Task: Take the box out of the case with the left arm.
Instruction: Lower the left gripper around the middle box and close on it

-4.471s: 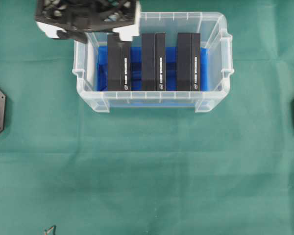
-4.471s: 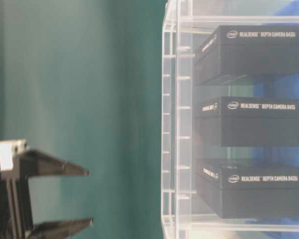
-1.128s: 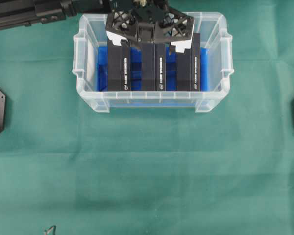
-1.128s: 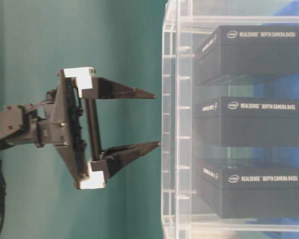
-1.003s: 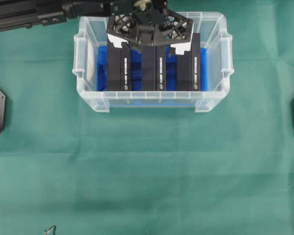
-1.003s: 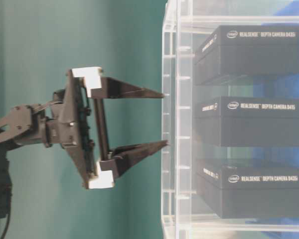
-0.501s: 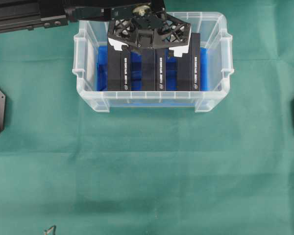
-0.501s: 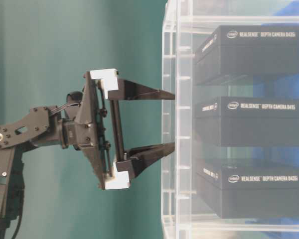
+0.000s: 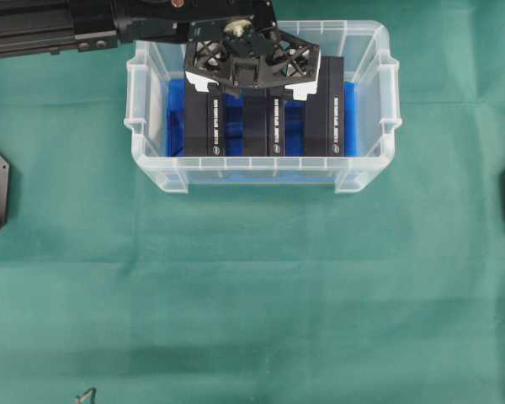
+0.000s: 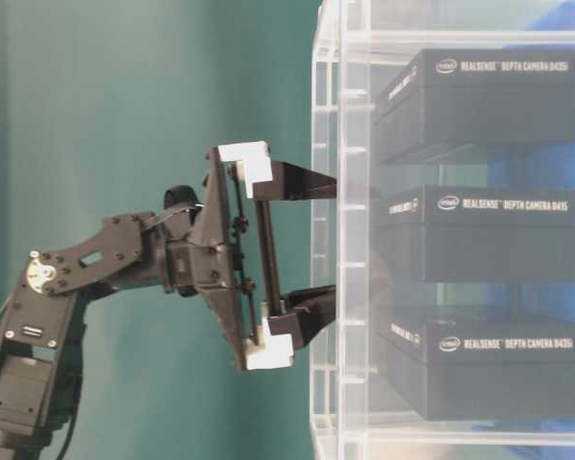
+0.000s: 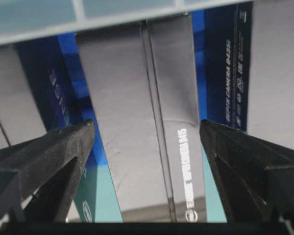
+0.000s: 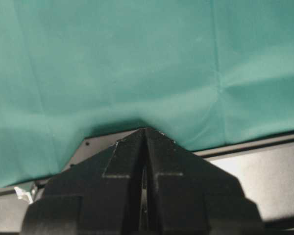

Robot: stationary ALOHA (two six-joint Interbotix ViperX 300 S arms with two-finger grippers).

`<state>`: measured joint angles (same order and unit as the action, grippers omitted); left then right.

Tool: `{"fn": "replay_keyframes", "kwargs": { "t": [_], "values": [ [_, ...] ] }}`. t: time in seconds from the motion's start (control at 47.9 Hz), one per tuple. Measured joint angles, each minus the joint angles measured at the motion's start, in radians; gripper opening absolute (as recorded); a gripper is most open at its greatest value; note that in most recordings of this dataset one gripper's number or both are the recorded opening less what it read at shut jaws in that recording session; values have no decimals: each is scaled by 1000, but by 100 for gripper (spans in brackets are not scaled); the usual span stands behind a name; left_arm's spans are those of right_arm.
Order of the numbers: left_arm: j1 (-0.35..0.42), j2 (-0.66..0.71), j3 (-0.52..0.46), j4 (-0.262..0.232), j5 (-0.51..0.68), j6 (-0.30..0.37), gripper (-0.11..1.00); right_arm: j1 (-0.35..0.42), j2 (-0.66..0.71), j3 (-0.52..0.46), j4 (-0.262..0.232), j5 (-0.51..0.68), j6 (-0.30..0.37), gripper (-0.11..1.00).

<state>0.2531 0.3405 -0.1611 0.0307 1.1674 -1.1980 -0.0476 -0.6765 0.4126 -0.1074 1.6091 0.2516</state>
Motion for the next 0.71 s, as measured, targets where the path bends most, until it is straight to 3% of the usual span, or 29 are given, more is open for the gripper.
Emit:
{"fn": "replay_keyframes", "kwargs": {
  "t": [0.71],
  "values": [
    [0,54,43,-2,-74,-2,87,0,0,0,-9,-6,2,0]
  ]
}}
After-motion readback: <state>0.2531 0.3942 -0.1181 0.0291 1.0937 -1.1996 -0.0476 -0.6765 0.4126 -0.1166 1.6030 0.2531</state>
